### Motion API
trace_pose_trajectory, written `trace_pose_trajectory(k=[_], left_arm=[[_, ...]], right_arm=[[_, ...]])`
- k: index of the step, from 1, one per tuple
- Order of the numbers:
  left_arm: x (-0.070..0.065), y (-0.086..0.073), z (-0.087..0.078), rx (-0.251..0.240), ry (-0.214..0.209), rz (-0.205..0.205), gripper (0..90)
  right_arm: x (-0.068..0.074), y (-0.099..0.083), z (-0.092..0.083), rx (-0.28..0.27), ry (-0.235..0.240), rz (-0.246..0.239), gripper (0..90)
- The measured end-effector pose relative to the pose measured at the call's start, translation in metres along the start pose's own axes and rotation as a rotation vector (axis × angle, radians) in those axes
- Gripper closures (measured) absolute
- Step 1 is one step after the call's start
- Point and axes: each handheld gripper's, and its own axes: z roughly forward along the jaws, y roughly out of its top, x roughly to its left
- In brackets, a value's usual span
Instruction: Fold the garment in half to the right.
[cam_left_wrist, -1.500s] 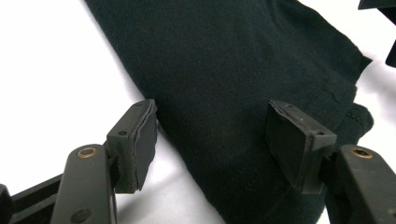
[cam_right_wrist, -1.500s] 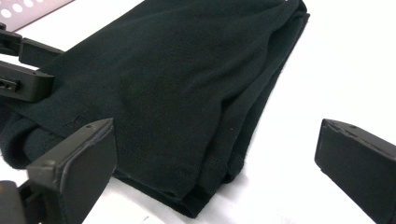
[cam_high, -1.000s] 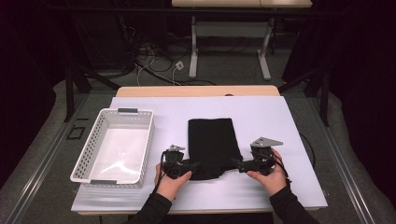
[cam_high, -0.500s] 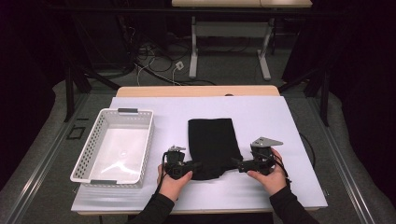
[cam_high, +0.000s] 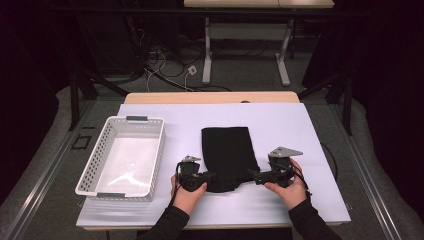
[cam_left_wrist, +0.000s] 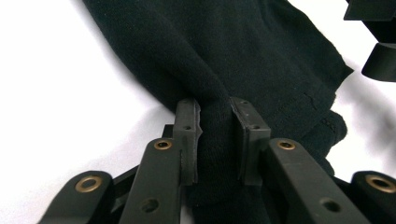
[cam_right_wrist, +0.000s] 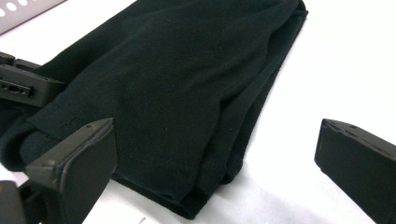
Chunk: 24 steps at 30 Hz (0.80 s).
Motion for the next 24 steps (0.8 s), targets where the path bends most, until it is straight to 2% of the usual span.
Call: trace_pose_trajectory(k=[6, 9, 19, 24], left_arm=[[0.0, 0.002, -0.002, 0.004, -0.002, 0.001, 77.7], [0.001, 0.004, -0.004, 0.008, -0.013, -0.011, 78.3], [0.003, 0.011, -0.02, -0.008, -0.014, -0.01, 78.8], [0.002, 0.01, -0.029, -0.003, 0.001, 0.012, 78.9]], right_arm=[[0.0, 0.0, 0.0, 0.003, 0.0, 0.004, 0.0], [-0.001, 0.0, 0.0, 0.003, -0.002, 0.004, 0.0], [-0.001, 0.0, 0.001, 0.004, 0.008, 0.007, 0.0], [-0.002, 0.001, -0.001, -0.002, 0.012, 0.005, 0.0]])
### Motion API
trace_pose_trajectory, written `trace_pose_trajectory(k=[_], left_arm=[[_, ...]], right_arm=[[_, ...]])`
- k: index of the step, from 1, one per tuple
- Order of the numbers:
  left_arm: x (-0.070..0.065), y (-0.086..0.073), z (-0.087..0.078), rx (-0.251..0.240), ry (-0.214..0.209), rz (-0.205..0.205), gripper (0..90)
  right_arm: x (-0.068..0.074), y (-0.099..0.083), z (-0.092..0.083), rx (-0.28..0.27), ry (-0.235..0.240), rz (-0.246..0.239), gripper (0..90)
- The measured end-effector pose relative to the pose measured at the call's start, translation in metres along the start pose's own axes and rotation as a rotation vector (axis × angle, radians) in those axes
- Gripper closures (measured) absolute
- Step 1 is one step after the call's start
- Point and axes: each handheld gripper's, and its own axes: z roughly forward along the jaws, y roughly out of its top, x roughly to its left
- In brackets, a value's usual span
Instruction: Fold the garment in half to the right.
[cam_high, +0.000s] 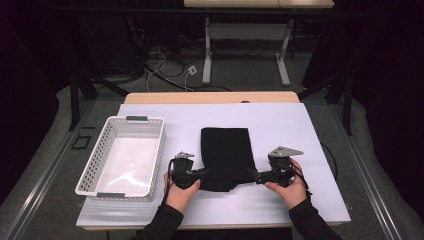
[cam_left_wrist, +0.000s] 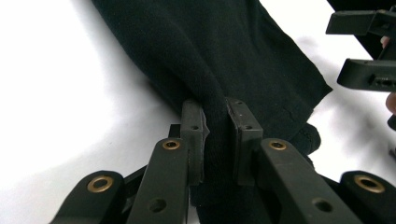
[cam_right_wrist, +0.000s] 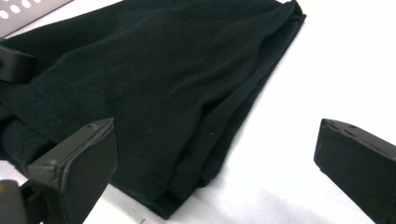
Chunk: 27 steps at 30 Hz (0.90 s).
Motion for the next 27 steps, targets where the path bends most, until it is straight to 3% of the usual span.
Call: trace_pose_trajectory(k=[13, 27], left_arm=[[0.0, -0.012, -0.027, 0.0, 0.007, 0.024, 78.8], [-0.001, -0.029, -0.044, 0.0, 0.011, 0.034, 78.8]], right_arm=[[0.0, 0.001, -0.001, -0.005, 0.003, 0.008, 0.9], [0.001, 0.0, 0.0, 0.001, 0.002, -0.004, 1.4]])
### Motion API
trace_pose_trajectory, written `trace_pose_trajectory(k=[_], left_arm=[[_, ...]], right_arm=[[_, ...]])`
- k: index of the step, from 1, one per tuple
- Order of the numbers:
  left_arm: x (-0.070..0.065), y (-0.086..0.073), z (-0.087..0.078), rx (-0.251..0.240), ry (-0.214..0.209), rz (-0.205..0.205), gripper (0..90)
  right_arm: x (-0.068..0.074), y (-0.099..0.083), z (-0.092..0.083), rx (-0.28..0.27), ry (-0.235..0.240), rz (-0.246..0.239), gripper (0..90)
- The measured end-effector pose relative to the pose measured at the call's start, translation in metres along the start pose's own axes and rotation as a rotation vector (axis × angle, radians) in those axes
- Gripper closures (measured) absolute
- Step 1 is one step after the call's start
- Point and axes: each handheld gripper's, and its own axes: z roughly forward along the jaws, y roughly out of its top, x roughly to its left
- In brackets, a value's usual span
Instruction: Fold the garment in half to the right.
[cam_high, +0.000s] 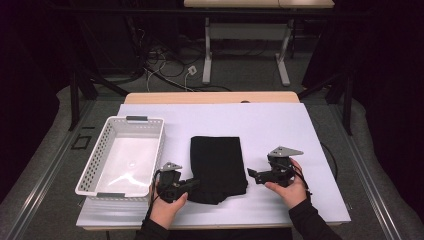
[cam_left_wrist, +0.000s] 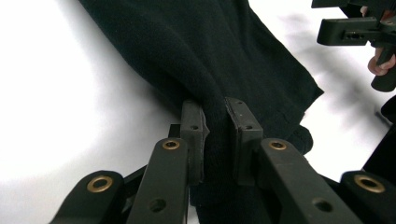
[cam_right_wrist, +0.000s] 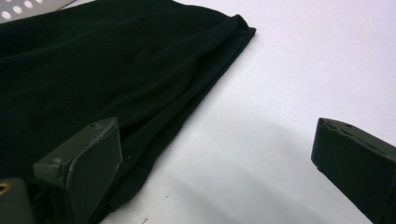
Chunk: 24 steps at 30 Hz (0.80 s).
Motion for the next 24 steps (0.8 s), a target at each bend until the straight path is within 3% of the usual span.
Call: trace_pose_trajectory(k=[9, 24], left_arm=[[-0.0003, -0.0085, -0.0089, -0.012, 0.0, -0.003, 78.7], [0.0018, -0.0105, -0.004, -0.005, -0.003, -0.004, 78.7]], right_arm=[[0.0001, -0.0001, -0.0002, -0.003, 0.002, -0.002, 2.4], [0.0065, 0.0011, 0.0044, 0.022, 0.023, -0.022, 9.9]])
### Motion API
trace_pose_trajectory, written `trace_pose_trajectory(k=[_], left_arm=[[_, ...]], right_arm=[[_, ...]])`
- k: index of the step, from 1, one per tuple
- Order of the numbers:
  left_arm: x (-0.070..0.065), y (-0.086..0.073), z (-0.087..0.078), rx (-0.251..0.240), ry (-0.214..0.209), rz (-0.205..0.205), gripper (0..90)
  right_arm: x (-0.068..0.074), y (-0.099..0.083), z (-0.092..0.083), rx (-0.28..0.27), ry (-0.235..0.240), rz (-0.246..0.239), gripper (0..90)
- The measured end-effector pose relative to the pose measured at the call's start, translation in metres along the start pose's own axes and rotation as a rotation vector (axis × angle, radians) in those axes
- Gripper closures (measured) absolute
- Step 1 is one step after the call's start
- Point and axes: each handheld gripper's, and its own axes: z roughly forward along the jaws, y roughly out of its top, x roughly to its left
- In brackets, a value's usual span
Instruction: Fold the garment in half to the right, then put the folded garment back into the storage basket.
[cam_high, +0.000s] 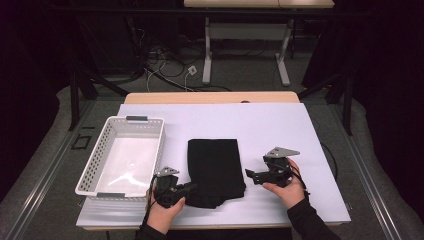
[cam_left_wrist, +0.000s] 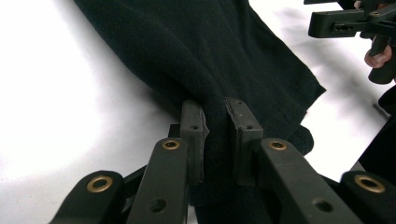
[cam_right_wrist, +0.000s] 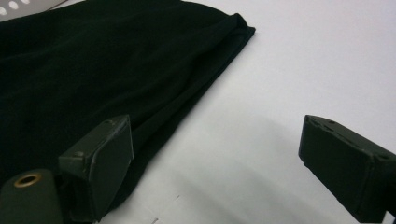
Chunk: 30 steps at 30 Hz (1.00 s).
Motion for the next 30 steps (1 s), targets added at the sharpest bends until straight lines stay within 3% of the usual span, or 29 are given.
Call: trace_pose_trajectory(k=[8, 17, 26, 30], left_arm=[[0.002, -0.001, 0.004, 0.01, 0.001, -0.006, 78.7], [0.002, -0.002, 0.003, 0.009, -0.002, -0.004, 78.6], [0.002, -0.002, 0.003, 0.007, 0.003, 0.0, 78.7], [0.003, -0.003, 0.002, 0.006, 0.002, -0.003, 78.7]], right_arm=[[0.003, 0.013, 0.003, 0.007, 0.018, -0.017, 10.3], [0.001, 0.041, 0.013, 0.039, 0.021, -0.033, 1.7], [0.002, 0.073, 0.024, 0.044, 0.038, -0.125, 23.6], [0.001, 0.084, 0.029, 0.047, 0.037, -0.145, 29.2]])
